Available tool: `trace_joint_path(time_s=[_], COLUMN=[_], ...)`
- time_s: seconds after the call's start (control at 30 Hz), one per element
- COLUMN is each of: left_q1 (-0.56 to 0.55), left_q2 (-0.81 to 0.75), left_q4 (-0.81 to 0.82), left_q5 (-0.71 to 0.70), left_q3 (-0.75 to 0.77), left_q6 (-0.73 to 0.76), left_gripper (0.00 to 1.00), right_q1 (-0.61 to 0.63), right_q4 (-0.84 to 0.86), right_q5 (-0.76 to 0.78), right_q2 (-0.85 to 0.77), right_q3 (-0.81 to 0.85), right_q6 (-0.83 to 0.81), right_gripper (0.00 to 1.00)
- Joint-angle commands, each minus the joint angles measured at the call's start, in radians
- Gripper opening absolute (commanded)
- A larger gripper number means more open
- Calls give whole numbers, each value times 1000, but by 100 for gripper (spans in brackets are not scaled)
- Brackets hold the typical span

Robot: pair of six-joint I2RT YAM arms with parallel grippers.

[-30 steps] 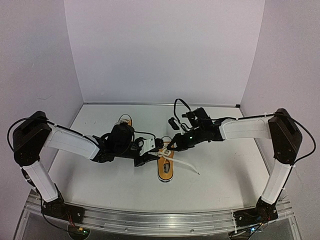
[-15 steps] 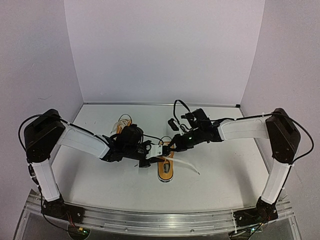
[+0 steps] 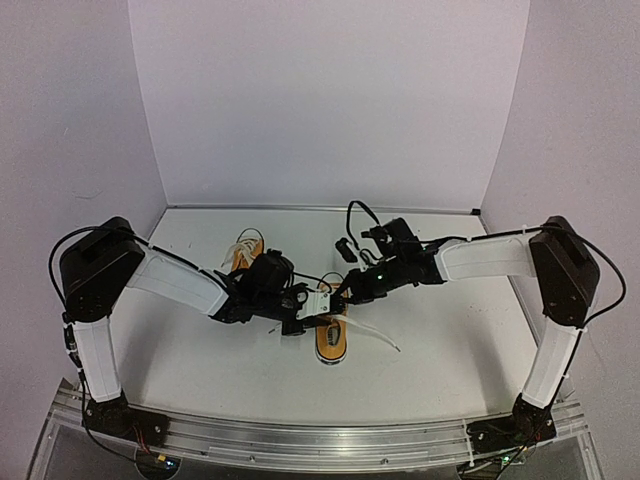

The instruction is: Tie the shoes

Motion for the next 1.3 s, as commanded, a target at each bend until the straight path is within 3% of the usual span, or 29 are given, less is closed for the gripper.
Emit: trace_joint_path(time_s=[0.0,0.33,0.63,0.8,1.27], left_q1=[-2,-2,0,0,0], left_q2=[4,-97,-58,-48,34], left_q4=[11,3,-8,4,-44], left_q5=[-25,16,-19,-26,-28], left_q3=[39,-5,38,29,83], left_q6=[10,-55,-115,-118,-85], left_gripper=[20,0,0,17,20], right_q1=[-5,-5,-6,-7,-7], right_q4=[16,17,21,22,24], right_q5=[-16,-6,-3,-4,-9], right_q2=[12,-7,-27,-21,-12], right_q3=[16,10,5,4,8], right_q6=[4,7,13,13,14], right_gripper=[0,0,0,0,0])
